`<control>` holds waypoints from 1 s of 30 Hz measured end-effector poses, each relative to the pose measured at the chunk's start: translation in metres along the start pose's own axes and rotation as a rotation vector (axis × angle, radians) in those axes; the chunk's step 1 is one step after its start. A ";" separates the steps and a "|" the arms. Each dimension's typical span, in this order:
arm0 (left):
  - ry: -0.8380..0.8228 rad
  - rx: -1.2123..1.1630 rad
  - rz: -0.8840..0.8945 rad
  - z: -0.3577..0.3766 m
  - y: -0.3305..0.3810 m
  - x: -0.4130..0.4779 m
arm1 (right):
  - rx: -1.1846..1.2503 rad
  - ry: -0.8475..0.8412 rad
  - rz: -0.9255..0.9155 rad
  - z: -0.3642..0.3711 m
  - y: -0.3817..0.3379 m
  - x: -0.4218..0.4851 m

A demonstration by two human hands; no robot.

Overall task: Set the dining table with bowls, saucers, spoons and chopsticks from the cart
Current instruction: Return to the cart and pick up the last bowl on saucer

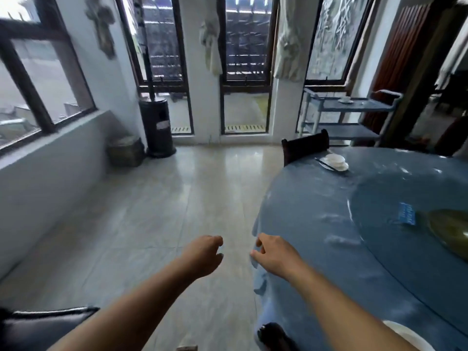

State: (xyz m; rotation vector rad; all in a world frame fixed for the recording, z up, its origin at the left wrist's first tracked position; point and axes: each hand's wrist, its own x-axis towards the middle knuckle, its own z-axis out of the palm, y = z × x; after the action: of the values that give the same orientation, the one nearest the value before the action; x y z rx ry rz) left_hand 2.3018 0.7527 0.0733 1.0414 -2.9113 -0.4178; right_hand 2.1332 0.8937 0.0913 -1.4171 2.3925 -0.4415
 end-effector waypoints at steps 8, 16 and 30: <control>0.039 -0.050 -0.033 -0.063 -0.134 0.088 | 0.002 -0.002 -0.006 0.025 -0.099 0.154; -0.007 0.019 0.037 -0.089 -0.192 0.223 | 0.027 -0.007 0.066 0.019 -0.110 0.295; -0.059 0.032 0.121 -0.119 -0.194 0.609 | 0.095 0.006 0.159 -0.073 0.006 0.628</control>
State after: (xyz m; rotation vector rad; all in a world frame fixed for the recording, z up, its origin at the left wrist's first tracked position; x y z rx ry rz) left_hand 1.9622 0.1986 0.0958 0.8651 -3.0220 -0.4053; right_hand 1.8121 0.3486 0.0798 -1.1766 2.4313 -0.5114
